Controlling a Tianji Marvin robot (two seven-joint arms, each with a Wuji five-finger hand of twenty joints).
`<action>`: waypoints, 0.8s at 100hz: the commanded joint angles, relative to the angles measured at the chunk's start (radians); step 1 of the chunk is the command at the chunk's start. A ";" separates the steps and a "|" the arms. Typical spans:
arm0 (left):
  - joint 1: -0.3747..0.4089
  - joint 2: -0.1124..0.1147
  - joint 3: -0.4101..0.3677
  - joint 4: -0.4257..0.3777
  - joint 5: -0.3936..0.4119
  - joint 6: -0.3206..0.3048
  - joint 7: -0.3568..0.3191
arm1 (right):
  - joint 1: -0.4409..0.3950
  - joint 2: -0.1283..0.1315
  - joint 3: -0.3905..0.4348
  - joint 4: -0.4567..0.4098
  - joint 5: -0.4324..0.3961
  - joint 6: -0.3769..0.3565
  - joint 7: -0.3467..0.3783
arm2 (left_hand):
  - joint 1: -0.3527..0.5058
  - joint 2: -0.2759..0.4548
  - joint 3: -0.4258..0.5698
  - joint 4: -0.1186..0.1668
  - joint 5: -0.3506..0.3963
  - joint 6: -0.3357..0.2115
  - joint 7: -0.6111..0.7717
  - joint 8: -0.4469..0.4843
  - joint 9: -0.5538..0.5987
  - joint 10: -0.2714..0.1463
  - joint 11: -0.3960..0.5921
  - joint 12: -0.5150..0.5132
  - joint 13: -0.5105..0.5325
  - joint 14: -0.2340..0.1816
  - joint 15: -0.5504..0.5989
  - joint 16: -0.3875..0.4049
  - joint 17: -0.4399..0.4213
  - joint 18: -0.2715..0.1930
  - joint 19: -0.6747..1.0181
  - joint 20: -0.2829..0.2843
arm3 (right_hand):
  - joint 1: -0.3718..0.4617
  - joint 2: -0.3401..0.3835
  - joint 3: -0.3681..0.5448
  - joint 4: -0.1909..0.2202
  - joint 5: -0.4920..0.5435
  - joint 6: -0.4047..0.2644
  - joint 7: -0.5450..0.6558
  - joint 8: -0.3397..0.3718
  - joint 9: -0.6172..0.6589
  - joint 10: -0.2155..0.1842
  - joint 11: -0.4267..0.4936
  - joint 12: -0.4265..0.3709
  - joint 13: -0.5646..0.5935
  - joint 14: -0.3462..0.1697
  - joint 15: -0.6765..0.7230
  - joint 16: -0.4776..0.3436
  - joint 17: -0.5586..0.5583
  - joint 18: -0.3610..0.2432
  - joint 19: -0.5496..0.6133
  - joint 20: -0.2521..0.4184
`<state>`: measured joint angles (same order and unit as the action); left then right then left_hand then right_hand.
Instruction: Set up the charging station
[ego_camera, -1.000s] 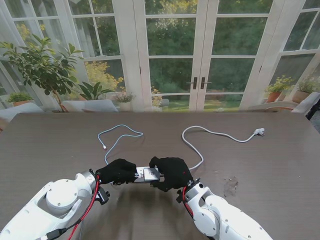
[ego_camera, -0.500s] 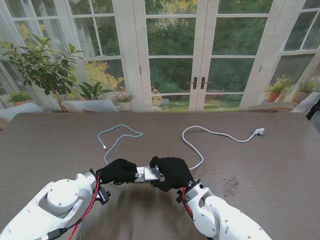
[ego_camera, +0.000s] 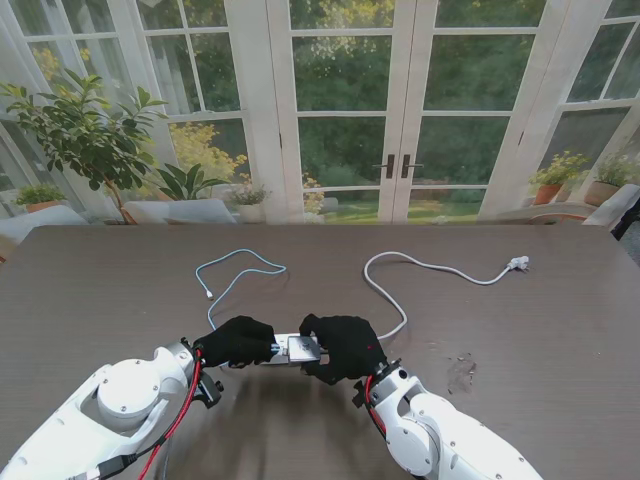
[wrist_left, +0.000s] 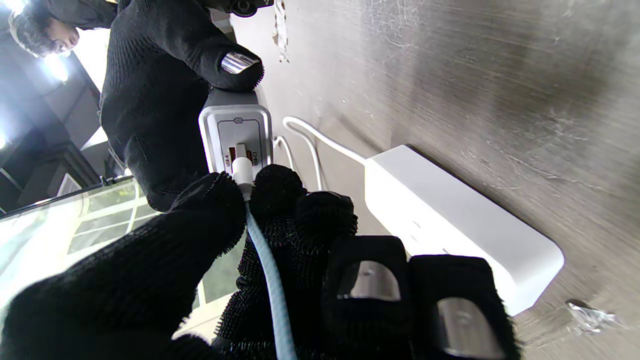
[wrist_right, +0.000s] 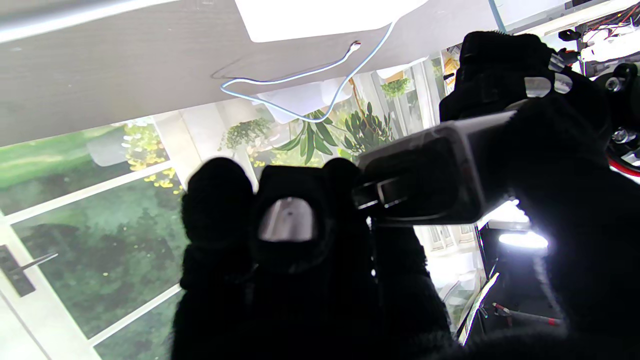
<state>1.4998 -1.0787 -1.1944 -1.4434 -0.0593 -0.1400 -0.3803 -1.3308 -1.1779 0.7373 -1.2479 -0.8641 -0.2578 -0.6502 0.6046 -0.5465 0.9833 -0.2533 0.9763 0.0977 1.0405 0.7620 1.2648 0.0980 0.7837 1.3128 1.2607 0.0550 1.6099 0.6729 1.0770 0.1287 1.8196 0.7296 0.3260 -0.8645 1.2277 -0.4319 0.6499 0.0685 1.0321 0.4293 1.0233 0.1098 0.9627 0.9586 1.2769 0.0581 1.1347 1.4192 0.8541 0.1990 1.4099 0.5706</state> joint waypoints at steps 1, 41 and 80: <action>0.001 -0.010 0.005 0.000 -0.007 -0.001 -0.022 | -0.009 -0.006 -0.004 -0.017 -0.004 0.001 0.017 | 0.000 0.016 0.050 -0.027 0.012 0.038 0.028 0.012 0.022 0.033 0.006 0.001 0.015 -0.138 0.082 0.010 0.031 -0.126 0.274 0.021 | 0.100 0.115 0.182 0.057 0.034 -0.196 0.415 0.037 0.067 -0.125 0.075 0.000 0.040 -0.043 0.026 -0.744 0.013 -0.037 0.046 -0.003; 0.002 -0.009 0.010 -0.002 -0.012 0.005 -0.029 | -0.015 -0.005 0.001 -0.025 0.001 0.019 0.028 | -0.010 0.011 0.065 -0.031 0.018 0.035 0.041 0.027 0.019 0.038 0.008 0.007 0.015 -0.146 0.090 0.013 0.032 -0.128 0.274 0.026 | 0.100 0.116 0.180 0.057 0.034 -0.194 0.415 0.037 0.066 -0.124 0.075 0.001 0.040 -0.039 0.026 -0.744 0.013 -0.035 0.047 -0.003; 0.001 -0.016 0.016 0.011 -0.040 0.016 -0.021 | -0.015 -0.011 -0.003 -0.023 0.007 0.039 0.017 | -0.021 0.028 0.069 -0.033 0.020 0.029 0.045 0.042 0.026 0.028 0.001 0.011 0.015 -0.142 0.092 0.013 0.032 -0.124 0.274 0.037 | 0.102 0.119 0.178 0.058 0.033 -0.191 0.414 0.037 0.064 -0.123 0.075 0.002 0.040 -0.041 0.025 -0.744 0.013 -0.036 0.046 -0.004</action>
<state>1.4981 -1.0854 -1.1833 -1.4320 -0.1015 -0.1314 -0.3750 -1.3422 -1.1789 0.7388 -1.2595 -0.8558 -0.2177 -0.6417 0.5921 -0.5465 1.0009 -0.2533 0.9763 0.0981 1.0444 0.7785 1.2648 0.0980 0.7862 1.3128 1.2607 0.0542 1.6120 0.6740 1.0770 0.1280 1.8196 0.7446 0.3259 -0.8645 1.2277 -0.4319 0.6499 0.0675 1.0321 0.4293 1.0233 0.1098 0.9628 0.9569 1.2769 0.0579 1.1354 1.4192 0.8616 0.1988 1.4099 0.5706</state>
